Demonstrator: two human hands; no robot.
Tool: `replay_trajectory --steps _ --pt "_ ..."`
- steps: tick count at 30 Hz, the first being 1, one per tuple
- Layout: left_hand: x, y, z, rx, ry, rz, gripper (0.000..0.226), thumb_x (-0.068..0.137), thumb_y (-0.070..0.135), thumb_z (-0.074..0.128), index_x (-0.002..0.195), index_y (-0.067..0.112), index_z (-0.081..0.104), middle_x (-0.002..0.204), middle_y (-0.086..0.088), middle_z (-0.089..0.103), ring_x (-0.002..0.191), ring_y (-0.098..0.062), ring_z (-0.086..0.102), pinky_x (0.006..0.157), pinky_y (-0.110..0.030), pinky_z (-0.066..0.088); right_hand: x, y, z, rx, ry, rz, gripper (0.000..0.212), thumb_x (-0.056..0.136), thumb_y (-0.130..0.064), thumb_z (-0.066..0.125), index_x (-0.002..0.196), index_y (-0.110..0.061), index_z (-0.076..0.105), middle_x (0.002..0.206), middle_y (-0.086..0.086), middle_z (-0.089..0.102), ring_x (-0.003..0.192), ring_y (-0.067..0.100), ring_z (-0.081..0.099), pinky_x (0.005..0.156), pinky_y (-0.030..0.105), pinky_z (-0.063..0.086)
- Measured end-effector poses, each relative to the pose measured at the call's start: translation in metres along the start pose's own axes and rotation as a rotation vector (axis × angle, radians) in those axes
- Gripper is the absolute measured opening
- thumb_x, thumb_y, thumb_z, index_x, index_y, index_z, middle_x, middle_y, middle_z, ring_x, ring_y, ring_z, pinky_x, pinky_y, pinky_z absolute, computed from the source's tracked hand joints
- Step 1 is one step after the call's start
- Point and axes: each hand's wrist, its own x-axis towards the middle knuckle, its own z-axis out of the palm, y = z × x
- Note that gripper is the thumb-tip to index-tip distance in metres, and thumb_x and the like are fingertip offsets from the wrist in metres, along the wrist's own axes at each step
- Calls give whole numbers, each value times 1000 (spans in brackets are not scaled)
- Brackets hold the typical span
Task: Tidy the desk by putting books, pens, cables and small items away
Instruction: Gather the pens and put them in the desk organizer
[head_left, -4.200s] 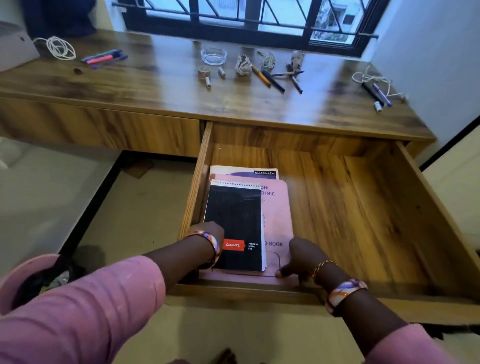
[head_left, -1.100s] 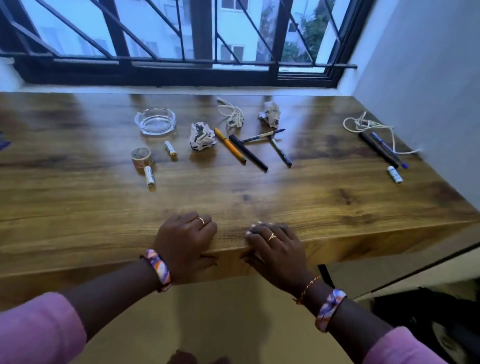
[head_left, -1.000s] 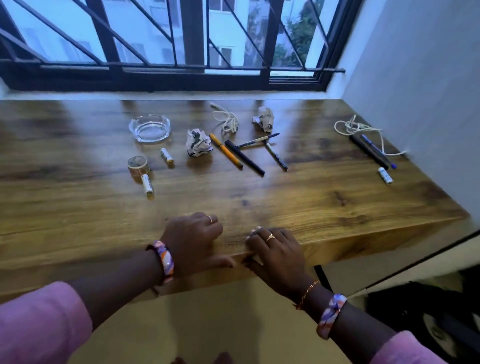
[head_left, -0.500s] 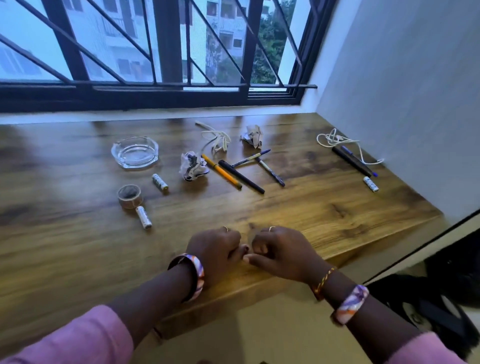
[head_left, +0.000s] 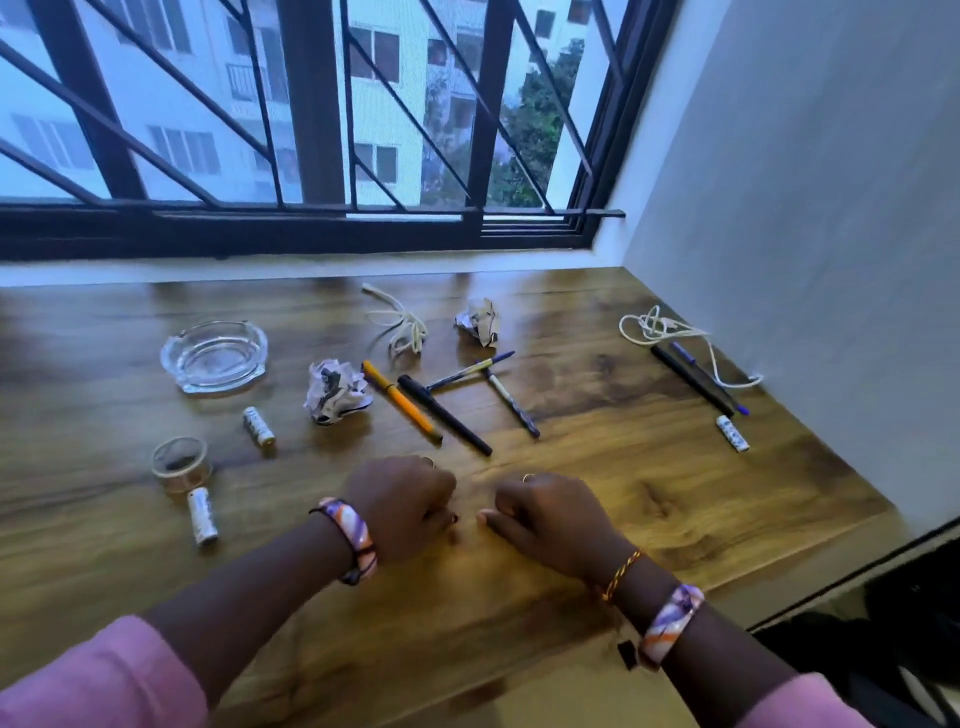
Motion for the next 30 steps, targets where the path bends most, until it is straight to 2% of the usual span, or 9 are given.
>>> replay_trajectory --steps 5,7,12,17,20,23,26,28,30 --pt "78 6 -16 -61 198 -231 43 88 34 52 129 24 45 128 -4 51 114 -26 54 84 -34 49 17 65 -17 -87 59 57 32 78 -47 47 61 -21 52 52 -1 56 49 21 56 46 19 25" --pt "112 4 -21 -13 191 -366 45 88 29 52 131 19 42 126 -9 54 115 -30 54 90 -39 48 27 85 -21 -16 69 116 30 80 -47 47 70 -21 58 64 0 62 62 23 60 49 23 33" --pt "154 8 -27 97 72 -543 28 89 9 44 112 11 59 120 -14 59 113 -32 57 87 -38 47 70 86 -27 113 26 133 28 86 -30 56 110 -16 62 108 5 62 102 23 58 81 29 43" --pt "132 -1 -47 -269 484 -592 13 80 6 60 92 11 63 98 -14 66 95 -34 61 76 -37 48 105 80 -16 7 -123 126 24 89 -17 48 109 -6 55 116 15 56 109 32 53 85 34 44" --pt "87 -13 -63 -570 690 -644 18 74 -1 66 74 15 58 74 -3 63 73 -18 62 70 -25 47 122 62 -17 20 -147 69 23 91 -12 42 110 -7 55 117 16 56 111 32 52 85 34 43" --pt "30 -26 -75 -885 834 -727 33 76 -7 66 75 24 52 69 -1 59 68 -15 64 68 -31 55 144 23 -29 131 -82 -18 26 90 -13 44 111 -6 57 113 17 58 106 32 55 84 35 44" --pt "-27 -39 -83 -1144 1028 -801 35 79 -15 58 76 18 51 63 -3 58 57 -10 65 54 -27 59 152 -38 -37 509 -111 -136 15 89 -6 45 99 -8 57 80 4 60 73 23 58 66 25 51" --pt "-71 -50 -88 -1201 1113 -853 34 80 -18 55 70 14 48 62 -5 56 48 -3 63 50 -22 57 151 -87 -35 714 -166 -177 13 86 -1 46 92 -10 54 68 -5 53 57 11 51 47 10 40" --pt "-117 -61 -91 -1181 1136 -906 31 81 -17 54 69 12 51 68 -9 56 48 -1 62 51 -20 57 150 -132 -25 800 -192 -198 12 83 -2 51 88 -11 56 71 -4 56 61 6 53 53 10 41"
